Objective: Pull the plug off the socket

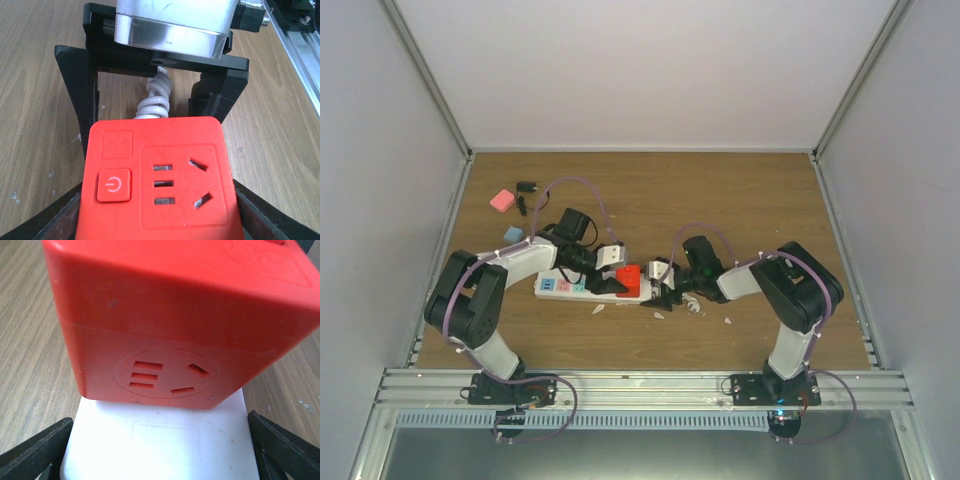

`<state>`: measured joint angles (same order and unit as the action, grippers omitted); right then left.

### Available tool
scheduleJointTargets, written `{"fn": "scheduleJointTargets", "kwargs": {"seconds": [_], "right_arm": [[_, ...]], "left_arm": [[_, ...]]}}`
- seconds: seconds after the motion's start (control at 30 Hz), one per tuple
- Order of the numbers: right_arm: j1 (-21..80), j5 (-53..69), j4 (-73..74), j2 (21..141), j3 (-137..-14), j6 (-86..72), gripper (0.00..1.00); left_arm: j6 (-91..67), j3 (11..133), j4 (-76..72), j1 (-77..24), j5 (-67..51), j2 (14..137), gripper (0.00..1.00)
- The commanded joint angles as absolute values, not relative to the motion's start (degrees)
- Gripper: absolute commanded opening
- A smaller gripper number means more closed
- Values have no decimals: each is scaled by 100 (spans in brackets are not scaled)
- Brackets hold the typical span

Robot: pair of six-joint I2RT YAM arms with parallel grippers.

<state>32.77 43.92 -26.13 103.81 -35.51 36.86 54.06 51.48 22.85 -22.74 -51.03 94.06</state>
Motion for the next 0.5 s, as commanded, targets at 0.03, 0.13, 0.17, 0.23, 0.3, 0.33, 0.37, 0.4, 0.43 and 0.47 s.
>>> {"fn": "scheduleJointTargets", "kwargs": {"seconds": [0.03,0.13,0.17,0.23,0.3,0.33,0.37,0.4,0.43,0.47], "right_arm": [[3295,4370,-2224,10454,-3615,3823,35],[3287,4351,-2199,10484,-3653,3793,34],[3287,4351,-2198,10492,-3656,3789,34],[3286,4342,-2197,10494,-3659,3788,34],[3287,4336,-2197,10487,-3656,3779,34],[3287,4333,-2197,10486,-3664,3779,34],[3287,4333,-2197,10493,-3665,3773,34],[3287,4333,-2197,10491,-3665,3771,34],[3287,4329,-2195,10486,-3665,3771,34],[3288,4332,-2201,10485,-3665,3771,34]], "left_arm": [[5372,5370,1995,-2223,-5621,9164,36],[5625,5221,1894,-2309,-5400,8921,36],[5658,5187,1884,-2312,-5351,8867,36],[5692,5141,1874,-2316,-5267,8783,36],[5764,5116,1969,-2304,-5246,8710,36],[5788,5108,2034,-2285,-5247,8688,35],[5818,5102,2111,-2250,-5246,8678,35],[5845,5092,2174,-2205,-5245,8663,35],[5882,5075,2287,-2145,-5234,8647,35],[5926,5060,2367,-2082,-5231,8622,35]]}}
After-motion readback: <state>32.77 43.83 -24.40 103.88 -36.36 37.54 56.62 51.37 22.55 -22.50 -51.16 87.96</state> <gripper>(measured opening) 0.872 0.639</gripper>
